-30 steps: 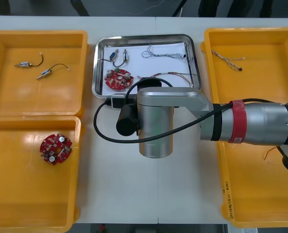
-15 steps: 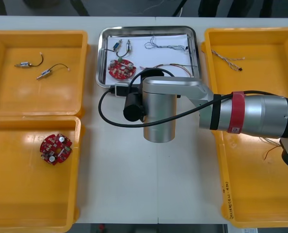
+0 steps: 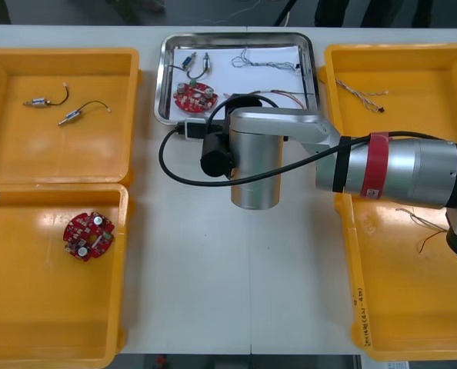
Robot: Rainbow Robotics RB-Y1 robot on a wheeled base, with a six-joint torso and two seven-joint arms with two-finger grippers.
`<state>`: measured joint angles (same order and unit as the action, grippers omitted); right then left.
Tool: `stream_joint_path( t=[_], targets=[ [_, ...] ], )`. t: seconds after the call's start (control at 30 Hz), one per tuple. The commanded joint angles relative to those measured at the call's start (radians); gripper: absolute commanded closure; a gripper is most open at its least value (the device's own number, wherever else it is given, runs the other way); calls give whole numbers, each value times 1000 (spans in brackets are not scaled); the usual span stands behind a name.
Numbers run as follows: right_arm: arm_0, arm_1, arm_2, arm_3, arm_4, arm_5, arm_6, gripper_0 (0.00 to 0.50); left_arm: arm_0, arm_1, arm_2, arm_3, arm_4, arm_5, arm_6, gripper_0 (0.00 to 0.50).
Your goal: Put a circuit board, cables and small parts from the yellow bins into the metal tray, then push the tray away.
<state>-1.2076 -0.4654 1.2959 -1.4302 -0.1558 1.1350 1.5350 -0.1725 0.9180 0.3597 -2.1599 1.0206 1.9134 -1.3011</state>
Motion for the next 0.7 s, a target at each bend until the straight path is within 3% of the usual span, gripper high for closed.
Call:
stream_joint_path(
  t=[0.03, 0.5, 0.63, 0.7],
  targets=[
    [-59, 13, 9, 7, 7, -31, -33, 500, 14, 44, 28, -26, -4, 6, -24, 0],
    [-61, 31, 3, 45, 7, -63, -41, 487, 14, 44, 28, -26, -4, 6, -24, 0],
    [-61, 34, 3, 45, 7, -63, -38, 297, 14, 44, 28, -26, -4, 6, -24, 0],
    [-62, 34, 3, 45, 7, -61, -36, 78, 14, 44, 28, -26, -4, 6, -24, 0]
  ],
)
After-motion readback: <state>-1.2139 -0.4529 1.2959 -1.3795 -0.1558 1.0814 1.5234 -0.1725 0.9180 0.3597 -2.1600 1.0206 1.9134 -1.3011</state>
